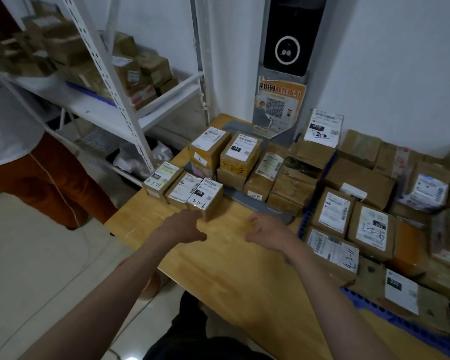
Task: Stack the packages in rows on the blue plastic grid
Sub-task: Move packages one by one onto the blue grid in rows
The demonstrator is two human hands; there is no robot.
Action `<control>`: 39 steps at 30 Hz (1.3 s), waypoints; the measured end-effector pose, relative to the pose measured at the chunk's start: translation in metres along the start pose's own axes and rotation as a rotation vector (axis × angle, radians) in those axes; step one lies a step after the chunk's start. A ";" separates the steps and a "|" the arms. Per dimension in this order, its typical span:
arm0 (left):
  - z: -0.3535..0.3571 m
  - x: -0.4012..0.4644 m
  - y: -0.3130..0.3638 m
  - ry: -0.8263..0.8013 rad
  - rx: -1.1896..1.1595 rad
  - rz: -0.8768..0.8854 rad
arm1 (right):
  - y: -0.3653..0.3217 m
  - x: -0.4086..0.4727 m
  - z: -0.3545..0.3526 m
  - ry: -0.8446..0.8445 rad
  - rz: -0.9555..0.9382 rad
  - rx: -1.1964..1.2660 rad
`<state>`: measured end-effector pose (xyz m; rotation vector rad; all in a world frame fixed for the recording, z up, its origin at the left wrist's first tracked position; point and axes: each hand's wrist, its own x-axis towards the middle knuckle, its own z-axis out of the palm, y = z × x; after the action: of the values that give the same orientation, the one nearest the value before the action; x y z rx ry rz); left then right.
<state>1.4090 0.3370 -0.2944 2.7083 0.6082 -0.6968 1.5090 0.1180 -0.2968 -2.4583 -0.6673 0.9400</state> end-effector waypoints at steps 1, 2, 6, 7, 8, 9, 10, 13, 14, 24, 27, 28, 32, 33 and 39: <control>0.000 0.008 -0.010 -0.003 -0.003 -0.004 | -0.005 0.009 0.004 -0.001 0.017 0.010; 0.000 0.016 -0.019 -0.002 -0.010 -0.011 | -0.012 0.018 0.009 0.000 0.034 0.023; -0.002 0.051 -0.058 -0.006 -0.048 -0.032 | -0.037 0.058 0.029 0.017 0.115 0.114; -0.003 0.061 -0.067 -0.006 -0.050 -0.036 | -0.043 0.068 0.035 0.023 0.136 0.128; -0.005 0.071 -0.076 -0.003 -0.050 -0.038 | -0.051 0.079 0.041 0.031 0.160 0.142; -0.007 0.080 -0.085 0.001 -0.053 -0.039 | -0.058 0.089 0.047 0.039 0.186 0.157; -0.009 0.089 -0.093 0.003 -0.060 -0.042 | -0.066 0.099 0.052 0.048 0.212 0.172; -0.016 0.116 -0.117 0.006 -0.069 -0.048 | -0.089 0.127 0.068 0.093 0.298 0.251; -0.017 0.125 -0.123 0.008 -0.060 -0.047 | -0.096 0.136 0.073 0.115 0.327 0.294; -0.010 0.189 -0.141 0.002 -0.087 0.042 | -0.129 0.202 0.109 0.315 0.523 0.450; -0.006 0.201 -0.141 0.015 -0.101 0.079 | -0.133 0.220 0.110 0.337 0.554 0.531; -0.005 0.203 -0.141 0.025 -0.106 0.096 | -0.135 0.225 0.111 0.345 0.565 0.558; -0.002 0.208 -0.140 0.038 -0.100 0.116 | -0.143 0.245 0.115 0.377 0.627 0.623; -0.002 0.209 -0.140 0.044 -0.102 0.114 | -0.146 0.247 0.117 0.394 0.633 0.633; 0.002 0.208 -0.134 0.145 -0.050 0.165 | -0.144 0.247 0.126 0.432 0.651 0.605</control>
<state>1.5114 0.5208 -0.4237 2.7397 0.4219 -0.4420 1.5423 0.3992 -0.4281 -2.1958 0.5269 0.6368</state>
